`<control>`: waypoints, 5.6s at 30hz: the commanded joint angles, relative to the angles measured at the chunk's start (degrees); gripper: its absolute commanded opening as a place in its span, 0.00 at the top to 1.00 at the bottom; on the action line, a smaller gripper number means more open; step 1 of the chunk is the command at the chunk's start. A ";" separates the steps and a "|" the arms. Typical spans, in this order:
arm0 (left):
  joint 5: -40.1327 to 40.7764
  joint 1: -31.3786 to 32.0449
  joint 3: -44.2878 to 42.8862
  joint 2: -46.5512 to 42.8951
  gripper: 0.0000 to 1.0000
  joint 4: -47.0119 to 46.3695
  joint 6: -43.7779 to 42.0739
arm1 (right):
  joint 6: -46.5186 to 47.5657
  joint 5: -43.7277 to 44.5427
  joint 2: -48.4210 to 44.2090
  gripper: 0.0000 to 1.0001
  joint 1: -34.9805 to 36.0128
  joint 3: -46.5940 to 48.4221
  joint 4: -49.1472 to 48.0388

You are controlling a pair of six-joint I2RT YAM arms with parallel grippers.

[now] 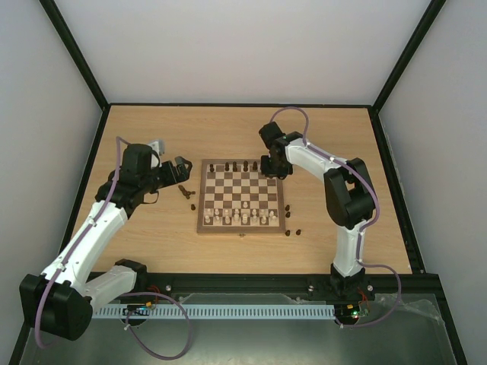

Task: Set up the chess pieces on the board
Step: Place the chess piece on the chessboard, then pick up the chess piece at the center of the board, then place the chess piece on the chessboard, then pick up the chess piece at the center of the board.

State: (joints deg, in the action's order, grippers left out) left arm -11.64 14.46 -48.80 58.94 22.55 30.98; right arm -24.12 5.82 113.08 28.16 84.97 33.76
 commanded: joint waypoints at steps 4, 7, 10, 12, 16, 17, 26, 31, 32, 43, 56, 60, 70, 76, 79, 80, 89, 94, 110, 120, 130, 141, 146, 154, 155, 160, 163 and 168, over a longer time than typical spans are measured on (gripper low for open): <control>-0.96 -0.57 0.41 0.20 0.00 -1.03 -0.84 | 0.43 0.42 -0.18 0.73 0.40 1.95 3.58; -1.04 -0.58 0.44 0.03 0.01 -0.85 -0.92 | 0.32 0.74 -2.28 0.69 0.56 1.63 3.68; -1.23 -0.57 0.39 -0.29 0.01 -0.74 -0.91 | -0.23 1.88 -7.41 0.63 0.75 -0.36 3.96; -1.49 -0.57 0.22 -0.47 0.01 -0.53 -0.93 | -0.83 3.29 -12.30 0.57 0.74 -3.23 4.23; -1.82 -0.60 0.22 -1.37 0.00 -0.23 -1.02 | -2.43 5.49 -22.68 0.54 0.75 -12.11 5.67; -2.11 -0.62 0.27 -1.51 0.00 -0.17 -1.01 | -2.97 5.35 -25.14 0.54 0.75 -14.70 5.84; -3.49 -0.64 -0.15 -1.84 0.00 0.12 -1.28 | -6.68 -0.54 -34.62 0.59 0.84 -32.75 1.92; -3.79 -0.58 -0.07 -2.21 0.00 0.10 -1.15 | -6.53 -2.10 -33.52 0.59 0.86 -34.44 -0.98; -3.77 -0.65 -0.04 -2.24 0.00 0.12 -1.06 | -6.33 -2.20 -33.01 0.59 0.92 -34.43 -1.29; -3.22 -0.63 0.52 -3.18 0.01 0.19 -0.48 | -5.07 -1.06 -26.38 0.65 0.92 -32.86 -4.03; -3.08 -0.64 0.32 -2.51 0.00 -0.20 -0.66 | -4.28 1.00 -22.11 0.71 0.82 -30.40 -4.53; -3.13 -0.60 0.44 -2.42 0.01 -0.29 -0.70 | -4.17 1.24 -21.83 0.75 0.84 -30.38 -4.39; -3.37 -0.65 0.54 -2.25 0.00 -0.57 -0.68 | -4.02 1.73 -20.39 0.81 0.84 -30.01 -4.76; -3.27 -0.66 0.59 -2.43 0.00 -0.40 -0.77 | -3.74 2.18 -20.22 0.88 0.81 -28.86 -4.12; -3.26 -0.63 0.63 -2.42 0.00 -0.40 -0.82 | -3.74 2.63 -21.10 0.90 0.84 -27.27 -2.48; -3.22 -0.66 0.54 -2.45 0.01 -0.32 -0.83 | -3.62 2.69 -21.68 0.90 0.83 -26.46 -1.79; -3.11 -0.66 0.20 -2.09 0.00 -0.56 -1.15 | -1.64 0.91 -21.57 0.90 3.19 -9.55 6.80; -3.13 -0.66 0.19 -1.73 0.01 -0.59 -1.40 | -0.28 0.20 -14.58 0.90 4.63 -1.22 8.91; -3.86 -2.32 0.54 -1.22 0.01 -0.70 -2.18 | 1.09 1.08 -0.39 0.90 5.24 8.04 9.30; -4.26 -2.68 0.62 -0.98 0.00 -0.85 -2.28 | 1.22 1.94 2.83 0.90 5.24 9.41 8.99; -4.60 -3.20 0.71 -0.77 0.00 -0.93 -2.43 | 1.31 3.20 5.13 0.89 5.24 10.23 8.38; -4.68 -3.38 0.78 -0.78 0.01 -1.03 -2.43 | 1.66 3.89 6.51 0.81 5.24 11.28 8.21; -4.71 -3.47 0.72 -0.77 0.00 -1.00 -2.43 | 1.66 3.95 6.78 0.80 5.24 11.78 8.57; -4.71 -3.47 0.64 -0.93 0.00 -0.70 -2.50 | 1.03 3.19 -0.93 0.72 5.47 9.33 9.13; -4.70 -3.47 0.62 -1.01 0.00 -0.62 -2.44 | 0.89 3.05 -2.90 0.70 5.56 8.38 9.06; -5.38 -3.47 0.39 -1.85 0.00 -0.41 -2.16 | -0.54 4.94 -14.31 0.57 5.76 -1.23 9.39; -5.87 -3.47 0.18 -2.52 0.01 -0.07 -2.02 | -2.31 6.19 -22.51 0.54 5.76 -9.92 9.06; -6.62 -3.47 0.19 -2.95 0.00 0.08 -1.98 | -6.33 5.81 -30.41 0.53 5.76 -22.63 7.57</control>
State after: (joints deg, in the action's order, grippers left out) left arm -16.73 11.31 -48.69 57.25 22.59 28.97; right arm -26.48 10.87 85.23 33.67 70.78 39.97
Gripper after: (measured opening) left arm 0.995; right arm 0.468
